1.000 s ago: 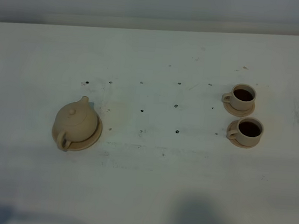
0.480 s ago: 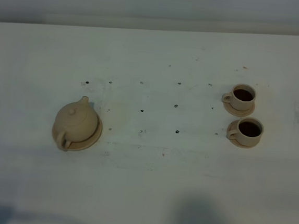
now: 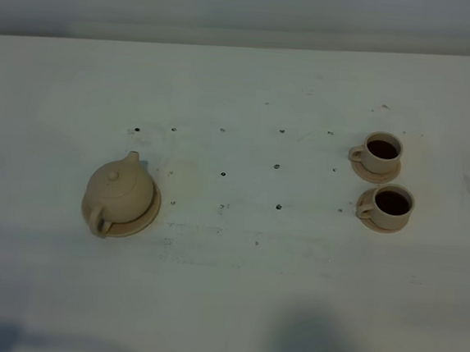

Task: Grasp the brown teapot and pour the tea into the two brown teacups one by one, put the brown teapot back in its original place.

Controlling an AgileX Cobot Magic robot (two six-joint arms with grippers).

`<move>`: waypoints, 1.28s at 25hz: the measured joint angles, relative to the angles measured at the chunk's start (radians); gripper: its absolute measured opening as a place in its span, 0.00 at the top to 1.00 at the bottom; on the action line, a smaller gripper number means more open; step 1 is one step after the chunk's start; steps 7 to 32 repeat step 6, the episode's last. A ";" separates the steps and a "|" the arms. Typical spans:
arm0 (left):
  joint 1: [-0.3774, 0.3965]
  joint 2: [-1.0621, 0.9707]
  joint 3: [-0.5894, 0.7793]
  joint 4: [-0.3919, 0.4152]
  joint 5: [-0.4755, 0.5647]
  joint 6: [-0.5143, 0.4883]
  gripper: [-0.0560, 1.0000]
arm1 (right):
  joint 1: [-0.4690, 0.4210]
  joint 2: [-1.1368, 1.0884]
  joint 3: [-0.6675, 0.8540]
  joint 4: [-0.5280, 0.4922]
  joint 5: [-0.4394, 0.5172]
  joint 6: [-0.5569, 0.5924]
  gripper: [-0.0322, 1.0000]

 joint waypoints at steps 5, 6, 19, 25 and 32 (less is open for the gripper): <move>0.000 0.000 0.000 0.000 0.000 0.000 0.45 | -0.011 0.000 0.000 0.003 0.000 0.000 0.45; 0.000 0.000 0.000 0.000 0.000 0.000 0.45 | -0.011 0.000 0.000 0.003 0.000 0.000 0.45; 0.000 0.000 0.000 0.000 0.000 0.000 0.45 | -0.011 0.000 0.000 0.003 0.000 0.000 0.45; 0.000 0.000 0.000 0.000 0.000 0.000 0.45 | -0.011 0.000 0.000 0.003 0.000 0.000 0.45; 0.000 0.000 0.000 0.000 0.000 0.000 0.45 | -0.011 0.000 0.000 0.003 0.000 0.000 0.45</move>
